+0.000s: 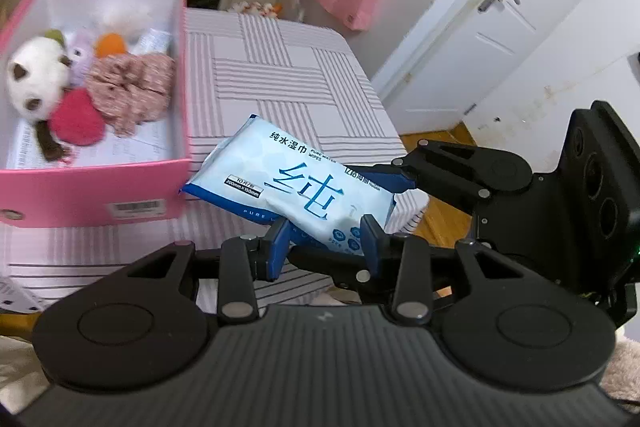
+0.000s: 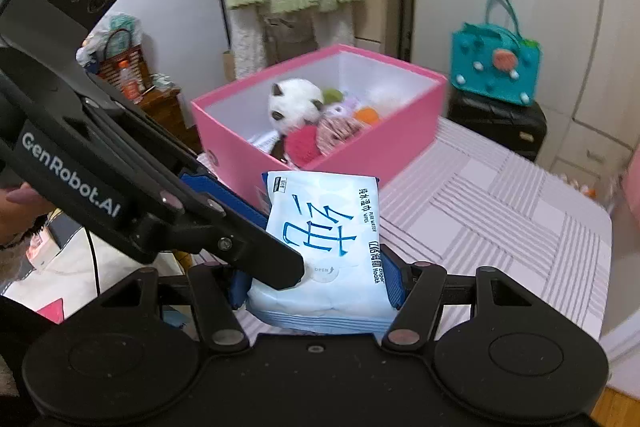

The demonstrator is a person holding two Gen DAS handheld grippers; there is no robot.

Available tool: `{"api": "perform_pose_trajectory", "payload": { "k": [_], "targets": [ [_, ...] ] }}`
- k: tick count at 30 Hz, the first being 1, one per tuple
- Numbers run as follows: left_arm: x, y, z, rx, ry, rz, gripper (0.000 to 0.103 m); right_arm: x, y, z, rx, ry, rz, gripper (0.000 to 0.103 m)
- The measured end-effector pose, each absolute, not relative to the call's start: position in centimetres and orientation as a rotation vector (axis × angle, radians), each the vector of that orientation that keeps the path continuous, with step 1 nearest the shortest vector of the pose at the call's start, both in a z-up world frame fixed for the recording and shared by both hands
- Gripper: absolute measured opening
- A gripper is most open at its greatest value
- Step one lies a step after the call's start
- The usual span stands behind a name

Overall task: Organize soft objects
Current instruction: 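Lift the wipes packet with the left gripper and carry it over the box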

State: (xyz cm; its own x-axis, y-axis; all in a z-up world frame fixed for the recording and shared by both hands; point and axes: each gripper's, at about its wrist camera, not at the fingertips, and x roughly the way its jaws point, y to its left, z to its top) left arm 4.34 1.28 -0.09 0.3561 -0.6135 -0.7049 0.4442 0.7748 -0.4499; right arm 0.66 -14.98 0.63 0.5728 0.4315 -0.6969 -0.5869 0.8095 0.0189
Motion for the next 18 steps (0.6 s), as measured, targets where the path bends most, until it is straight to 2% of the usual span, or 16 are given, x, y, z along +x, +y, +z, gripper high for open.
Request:
{"api": "perform_pose_trajectory", "payload": {
  "k": [10,18],
  "targets": [
    [3.5,5.3,2.4,-0.198,0.898,-0.636,0.036,1.6,-11.6,3.0,-0.265,0.674,0.676,0.068],
    [6.5,8.2,3.2,-0.259,0.81,-0.615,0.037,5.5,-9.9,4.1,-0.222,0.639,0.67,0.068]
  ]
}}
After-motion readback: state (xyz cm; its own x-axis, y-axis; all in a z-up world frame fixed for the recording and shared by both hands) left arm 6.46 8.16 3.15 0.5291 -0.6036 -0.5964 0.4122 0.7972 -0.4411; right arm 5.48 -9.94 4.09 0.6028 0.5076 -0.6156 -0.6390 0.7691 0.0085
